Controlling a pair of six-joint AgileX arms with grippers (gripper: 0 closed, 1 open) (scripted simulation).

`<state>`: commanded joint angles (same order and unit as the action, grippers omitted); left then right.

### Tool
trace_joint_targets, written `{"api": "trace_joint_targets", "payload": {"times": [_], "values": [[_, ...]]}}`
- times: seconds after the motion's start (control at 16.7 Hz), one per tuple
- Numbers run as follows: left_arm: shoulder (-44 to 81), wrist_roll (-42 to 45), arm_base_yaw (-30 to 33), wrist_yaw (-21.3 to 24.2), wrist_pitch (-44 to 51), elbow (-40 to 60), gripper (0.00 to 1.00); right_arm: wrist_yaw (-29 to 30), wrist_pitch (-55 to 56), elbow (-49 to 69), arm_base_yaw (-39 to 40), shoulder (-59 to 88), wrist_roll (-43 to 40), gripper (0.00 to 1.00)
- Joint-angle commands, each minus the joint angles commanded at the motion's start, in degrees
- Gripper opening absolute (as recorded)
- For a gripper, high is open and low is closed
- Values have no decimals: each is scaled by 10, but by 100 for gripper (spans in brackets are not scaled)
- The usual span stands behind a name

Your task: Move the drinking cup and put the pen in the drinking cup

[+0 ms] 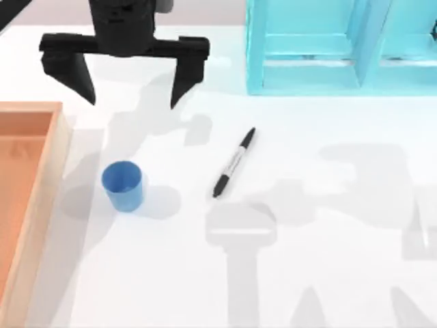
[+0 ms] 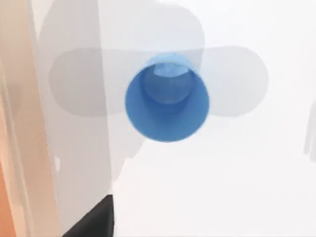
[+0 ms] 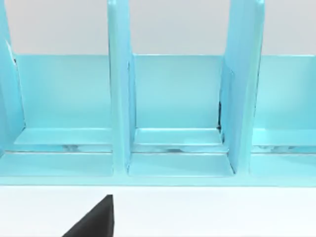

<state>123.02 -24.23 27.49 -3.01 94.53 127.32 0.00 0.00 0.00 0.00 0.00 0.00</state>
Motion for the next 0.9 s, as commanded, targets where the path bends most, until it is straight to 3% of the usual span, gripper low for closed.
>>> {"api": "trace_joint_targets", "payload": {"times": [0.54, 0.9], "values": [[204, 98, 143, -87, -142, 83, 100, 0, 0, 0, 0, 0, 0, 100], [214, 102, 148, -91, -150, 85, 100, 0, 0, 0, 0, 0, 0, 100]]}}
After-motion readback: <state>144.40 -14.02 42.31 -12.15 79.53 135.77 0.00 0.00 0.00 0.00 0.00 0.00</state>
